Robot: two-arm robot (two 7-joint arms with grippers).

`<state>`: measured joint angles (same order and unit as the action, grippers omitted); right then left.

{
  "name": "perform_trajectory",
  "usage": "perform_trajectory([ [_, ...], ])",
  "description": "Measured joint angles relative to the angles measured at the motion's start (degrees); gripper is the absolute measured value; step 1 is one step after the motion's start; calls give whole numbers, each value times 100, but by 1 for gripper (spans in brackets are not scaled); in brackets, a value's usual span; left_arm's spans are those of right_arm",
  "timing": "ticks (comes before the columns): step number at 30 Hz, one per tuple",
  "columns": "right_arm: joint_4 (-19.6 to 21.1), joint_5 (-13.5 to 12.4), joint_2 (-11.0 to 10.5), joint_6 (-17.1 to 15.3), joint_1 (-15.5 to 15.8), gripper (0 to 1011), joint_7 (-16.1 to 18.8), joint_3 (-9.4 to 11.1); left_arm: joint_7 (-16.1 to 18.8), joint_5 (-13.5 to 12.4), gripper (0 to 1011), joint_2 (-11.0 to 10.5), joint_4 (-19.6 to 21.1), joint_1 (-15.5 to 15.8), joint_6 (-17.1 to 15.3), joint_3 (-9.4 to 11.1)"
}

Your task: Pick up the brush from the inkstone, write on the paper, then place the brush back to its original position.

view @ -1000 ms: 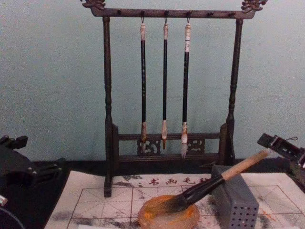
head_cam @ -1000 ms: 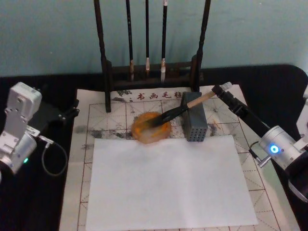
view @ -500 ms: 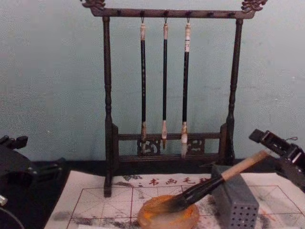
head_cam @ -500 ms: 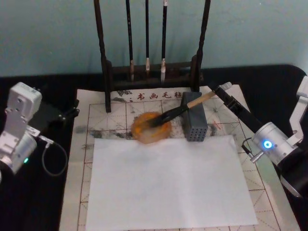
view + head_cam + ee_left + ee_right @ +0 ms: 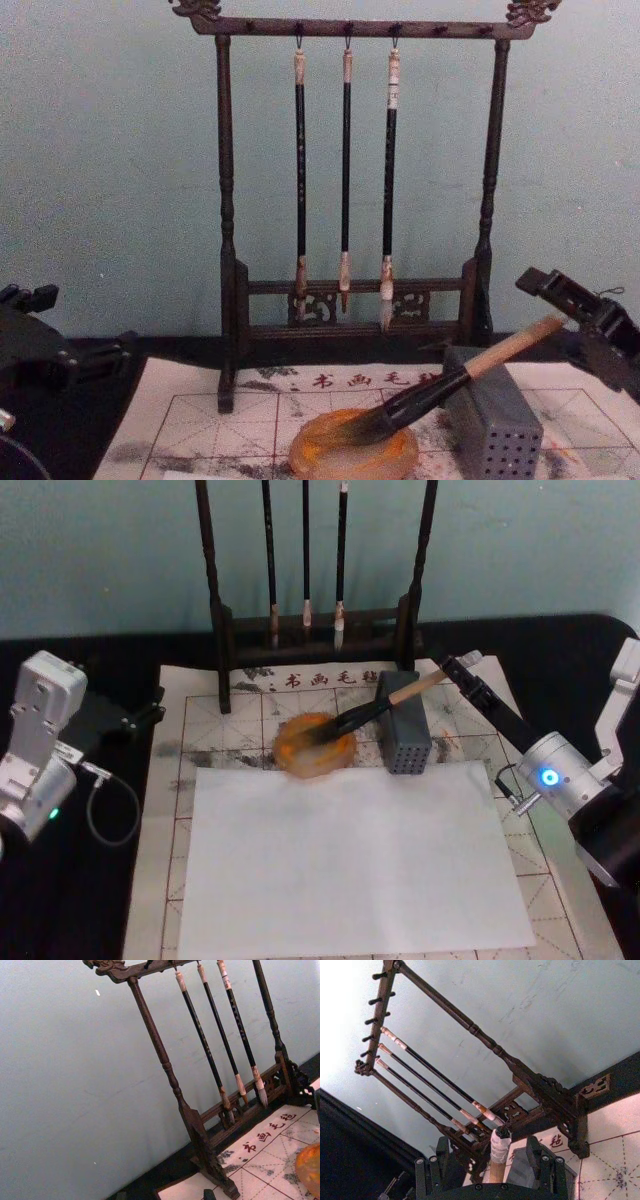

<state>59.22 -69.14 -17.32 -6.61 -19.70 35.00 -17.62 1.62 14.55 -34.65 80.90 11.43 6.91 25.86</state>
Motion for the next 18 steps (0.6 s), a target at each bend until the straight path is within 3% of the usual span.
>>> perform_trajectory([
  [18,-22,-267,-49,43,-16,1002,19,-167,0,0,1001,0,0,0,0,0],
])
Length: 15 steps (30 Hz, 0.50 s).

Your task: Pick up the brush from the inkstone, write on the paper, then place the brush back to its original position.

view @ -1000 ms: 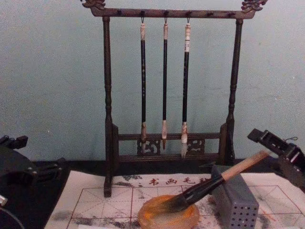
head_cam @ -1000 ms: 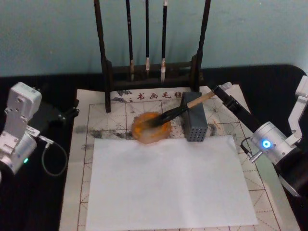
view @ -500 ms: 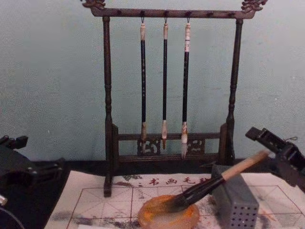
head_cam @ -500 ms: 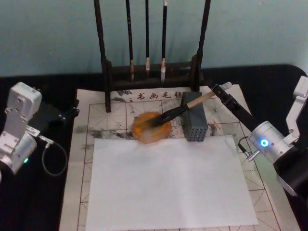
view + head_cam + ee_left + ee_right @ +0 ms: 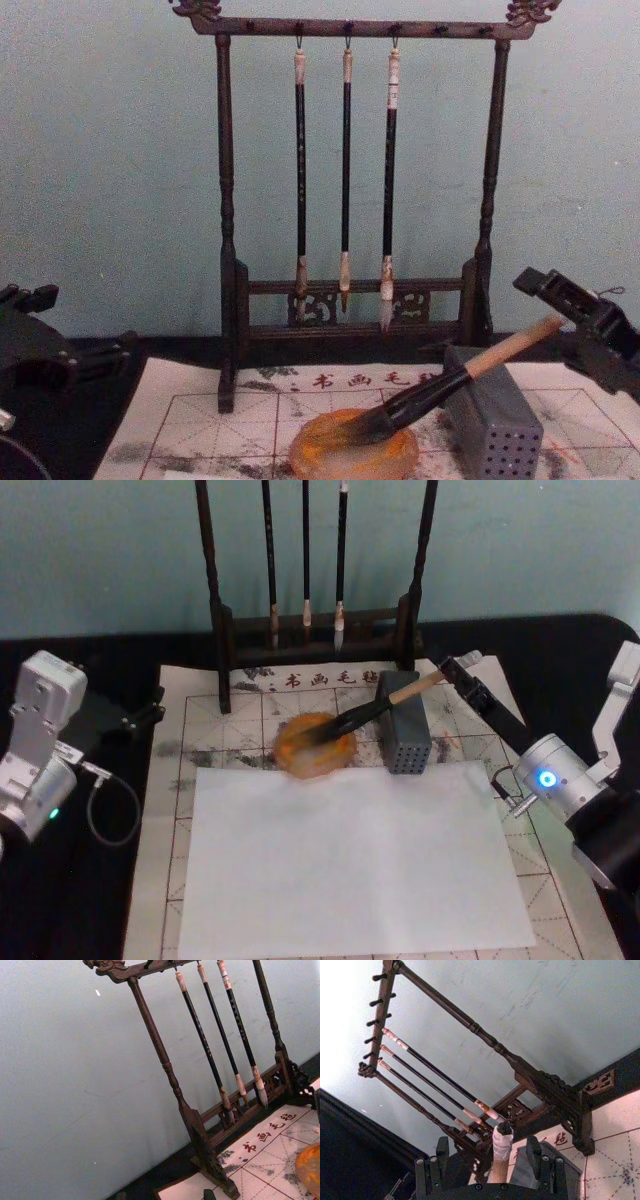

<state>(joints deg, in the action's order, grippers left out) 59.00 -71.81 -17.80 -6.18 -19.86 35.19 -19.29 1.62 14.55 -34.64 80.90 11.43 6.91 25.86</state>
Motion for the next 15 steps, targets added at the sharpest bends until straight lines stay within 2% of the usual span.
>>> perform_trajectory([
  [15,113,-156,-88,31,83,1002,-127,-78,0,0,1001,0,0,0,0,0],
])
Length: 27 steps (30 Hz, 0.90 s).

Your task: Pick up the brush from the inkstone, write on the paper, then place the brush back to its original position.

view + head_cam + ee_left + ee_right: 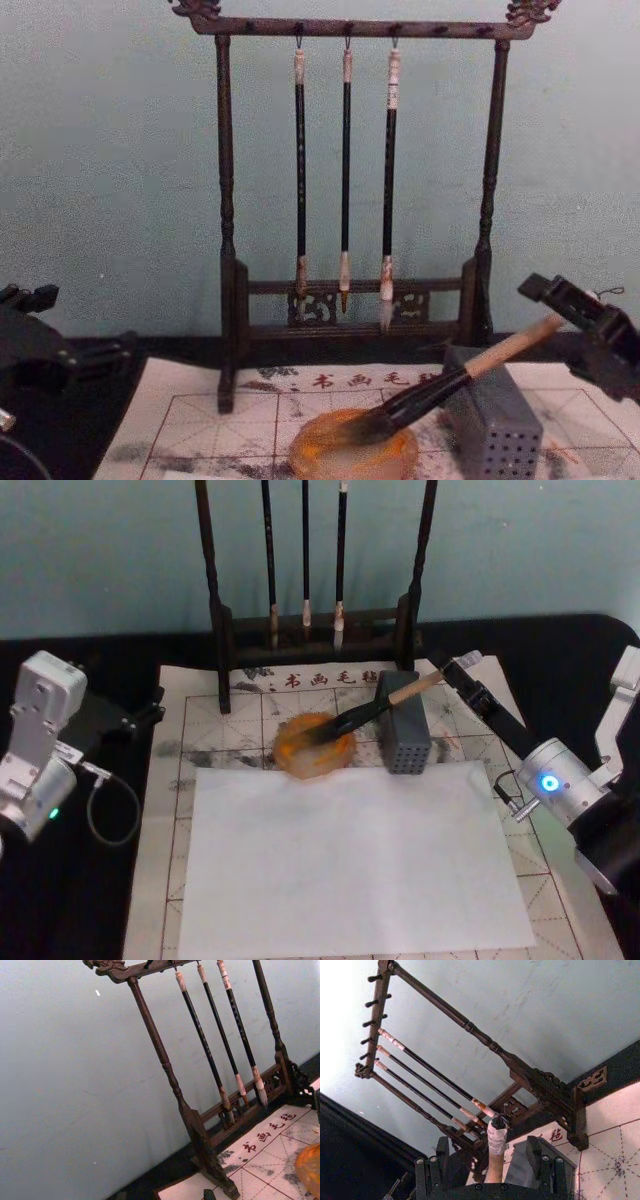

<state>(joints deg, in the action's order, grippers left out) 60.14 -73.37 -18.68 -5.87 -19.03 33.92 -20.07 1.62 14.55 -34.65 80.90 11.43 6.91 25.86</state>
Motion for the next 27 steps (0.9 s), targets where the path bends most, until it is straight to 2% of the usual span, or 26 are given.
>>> perform_trajectory([
  [27,0,16,6,3,1,1002,1,11,0,0,1001,0,0,0,0,0],
])
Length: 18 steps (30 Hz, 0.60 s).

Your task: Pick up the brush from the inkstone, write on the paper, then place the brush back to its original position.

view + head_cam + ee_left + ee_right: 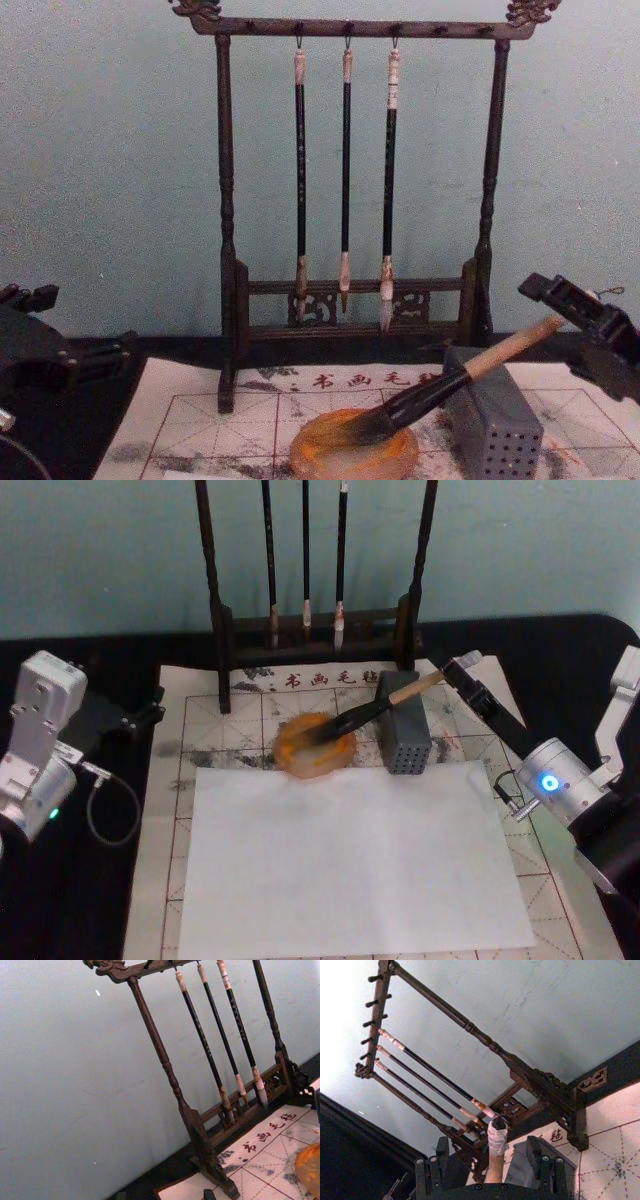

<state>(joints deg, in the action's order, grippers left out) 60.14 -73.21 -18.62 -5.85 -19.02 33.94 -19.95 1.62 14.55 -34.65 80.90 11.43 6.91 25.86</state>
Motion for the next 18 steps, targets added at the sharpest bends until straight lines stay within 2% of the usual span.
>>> perform_trajectory([
  [12,0,6,0,0,0,980,0,0,0,0,1001,0,0,0,0,0],
  [18,0,9,0,0,0,843,0,0,0,0,1001,0,0,0,0,0],
])
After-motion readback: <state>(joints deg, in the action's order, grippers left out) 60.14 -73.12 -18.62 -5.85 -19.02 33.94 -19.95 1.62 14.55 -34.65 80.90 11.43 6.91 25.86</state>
